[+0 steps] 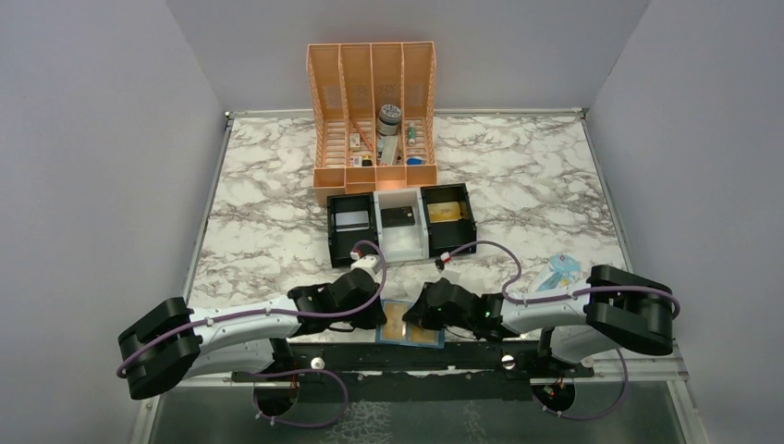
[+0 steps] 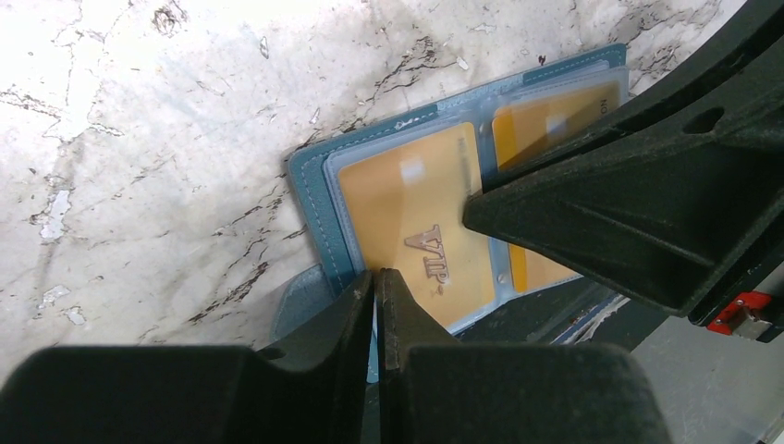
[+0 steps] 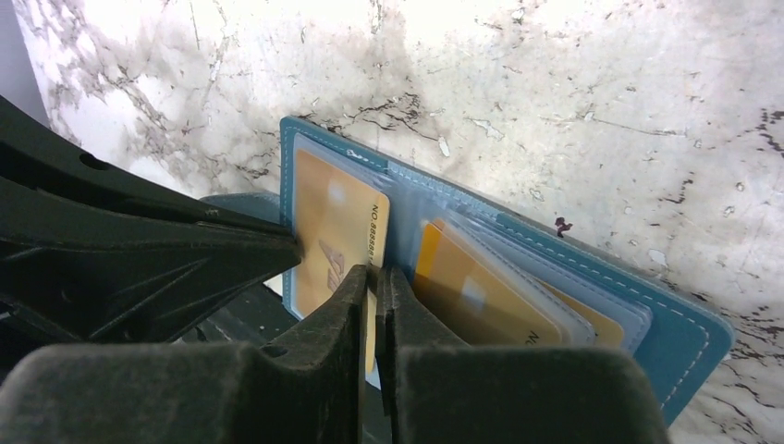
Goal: Take the credit cards out of the card holder
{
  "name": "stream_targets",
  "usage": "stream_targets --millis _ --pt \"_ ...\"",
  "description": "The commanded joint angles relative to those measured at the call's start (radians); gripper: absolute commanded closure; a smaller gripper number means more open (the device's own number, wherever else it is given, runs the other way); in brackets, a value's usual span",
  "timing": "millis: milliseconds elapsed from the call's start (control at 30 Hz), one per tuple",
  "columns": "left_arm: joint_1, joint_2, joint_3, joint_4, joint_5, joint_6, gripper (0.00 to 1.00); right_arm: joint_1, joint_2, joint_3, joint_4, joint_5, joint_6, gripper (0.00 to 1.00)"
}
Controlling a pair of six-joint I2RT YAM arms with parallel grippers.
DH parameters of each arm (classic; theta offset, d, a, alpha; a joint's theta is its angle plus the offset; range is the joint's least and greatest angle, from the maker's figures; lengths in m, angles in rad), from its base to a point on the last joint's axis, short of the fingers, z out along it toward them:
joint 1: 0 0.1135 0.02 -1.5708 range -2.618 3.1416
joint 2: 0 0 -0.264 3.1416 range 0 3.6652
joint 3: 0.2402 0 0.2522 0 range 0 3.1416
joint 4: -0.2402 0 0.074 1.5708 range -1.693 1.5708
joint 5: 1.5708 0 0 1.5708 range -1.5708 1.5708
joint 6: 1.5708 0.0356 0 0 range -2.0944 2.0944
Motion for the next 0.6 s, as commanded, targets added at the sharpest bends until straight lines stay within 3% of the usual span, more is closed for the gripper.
stream_targets --millis 0,233,567 --pt "-0.003 0.023 -0.033 -0.051 -0.052 0.009 0.89 0.012 0.02 -0.032 0.12 -0.063 -0.053 0.97" --pt "-0.003 0.027 -0.042 -0.041 -0.071 0.004 0.9 0.004 -0.119 -0.076 0.113 -0.096 -0.114 0.99" --pt "-0.002 0.049 -0.055 -0.01 -0.083 -0.011 0.92 -0.042 -0.304 -0.12 -0.033 -0.179 -0.206 0.99"
